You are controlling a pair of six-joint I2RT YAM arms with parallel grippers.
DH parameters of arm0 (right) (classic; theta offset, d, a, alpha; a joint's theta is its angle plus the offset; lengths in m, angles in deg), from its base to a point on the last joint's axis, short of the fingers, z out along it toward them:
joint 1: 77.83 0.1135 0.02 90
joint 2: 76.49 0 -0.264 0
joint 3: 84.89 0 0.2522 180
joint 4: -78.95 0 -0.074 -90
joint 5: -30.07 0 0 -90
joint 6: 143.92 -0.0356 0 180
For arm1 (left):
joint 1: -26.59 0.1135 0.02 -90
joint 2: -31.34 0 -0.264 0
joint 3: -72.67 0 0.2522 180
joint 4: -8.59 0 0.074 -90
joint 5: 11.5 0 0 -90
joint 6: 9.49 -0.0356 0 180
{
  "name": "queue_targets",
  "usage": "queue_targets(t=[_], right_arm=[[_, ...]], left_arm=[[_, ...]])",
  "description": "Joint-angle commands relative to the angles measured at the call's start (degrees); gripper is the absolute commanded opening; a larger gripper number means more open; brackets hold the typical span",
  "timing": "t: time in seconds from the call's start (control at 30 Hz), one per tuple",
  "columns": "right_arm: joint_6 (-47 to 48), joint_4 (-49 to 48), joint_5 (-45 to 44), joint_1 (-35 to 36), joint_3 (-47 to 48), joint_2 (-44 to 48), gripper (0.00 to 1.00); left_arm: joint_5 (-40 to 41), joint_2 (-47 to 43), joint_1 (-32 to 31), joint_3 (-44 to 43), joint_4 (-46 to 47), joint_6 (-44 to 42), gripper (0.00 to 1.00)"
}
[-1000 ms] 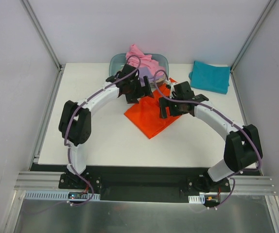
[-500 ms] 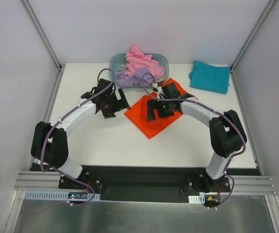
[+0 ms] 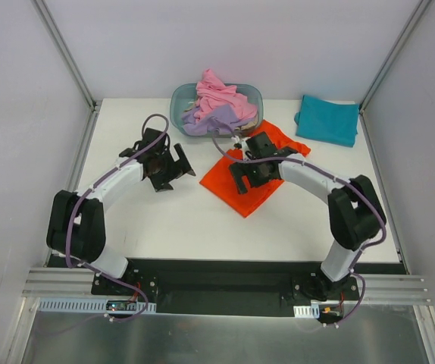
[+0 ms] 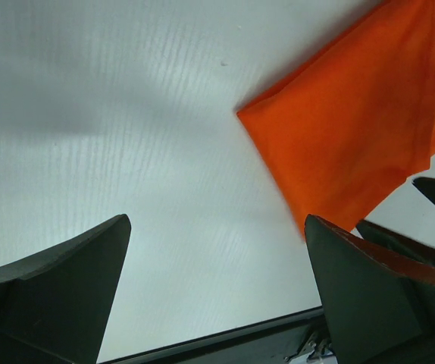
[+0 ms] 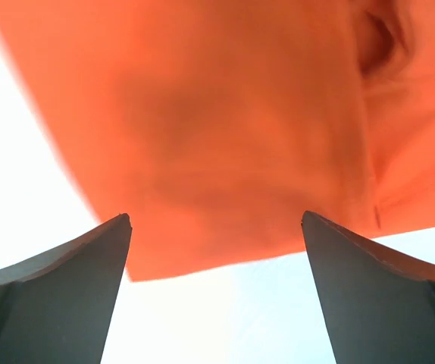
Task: Fold and stack the t-shirts
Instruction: Fold the tshirt
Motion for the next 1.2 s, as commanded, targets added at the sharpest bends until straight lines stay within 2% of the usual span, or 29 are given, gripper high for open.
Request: queue_targets(t=[0.0, 0.17, 0.3, 0.4, 0.5, 0.53, 0.7, 0.8, 0.83, 1.07, 1.1, 1.13, 1.17], right_arm=[[8.19, 2.01, -2.46, 8.28, 0.63, 8.72, 1.00], [10.14, 5.61, -8.44, 16.62, 2.12, 6.44, 0.97], [9.79, 5.71, -8.28, 19.71, 2.56, 3.55, 0.91], [9.96, 4.66, -7.66, 20.33, 4.49, 0.21, 0.84], [10.75, 4.65, -8.09, 20.33, 6.86, -3.49, 0.69], [11.02, 4.57, -8.36, 20.42, 8.09, -4.45, 0.67], [12.33, 4.83, -11.70, 20.24, 11.52, -9.46, 0.66], [12.51, 5.00, -13.02, 20.16, 13.02, -11.40, 0.58], [12.43, 5.35, -13.28, 20.24, 13.20, -12.45, 0.53], [10.76, 5.18, -15.39, 20.16, 11.62, -15.00, 0.45], [10.58, 5.18, -15.65, 20.07, 11.01, -15.01, 0.43], [10.41, 5.18, -15.57, 20.16, 10.74, -15.09, 0.31], [10.14, 5.18, -14.96, 20.24, 10.48, -15.01, 0.25]], left_arm=[[1.07, -6.45, 3.27, 3.98, -0.66, -0.07, 0.99], [0.55, -9.63, 4.68, 8.38, -0.66, 0.20, 0.99], [-0.16, -10.59, 5.30, 10.23, -0.75, 0.64, 0.99], [-0.42, -11.12, 6.52, 11.81, -0.66, 0.90, 0.99], [-0.95, -12.08, 8.37, 13.66, -0.66, 1.51, 0.99], [-0.69, -12.52, 8.81, 14.10, -0.66, 1.43, 0.99], [-0.95, -14.02, 12.15, 17.52, -0.66, 1.34, 0.99], [-1.65, -14.37, 13.64, 18.41, -0.66, 0.73, 0.99], [-1.74, -14.46, 14.00, 18.58, -0.75, 0.47, 0.99], [-1.74, -15.43, 16.55, 20.16, -0.84, -0.41, 0.99], [-1.65, -15.60, 16.81, 20.16, -0.92, -0.42, 0.99], [-1.74, -15.87, 17.33, 20.34, -0.92, -0.42, 0.99], [-1.74, -16.04, 17.43, 20.78, -1.01, -0.59, 0.99]])
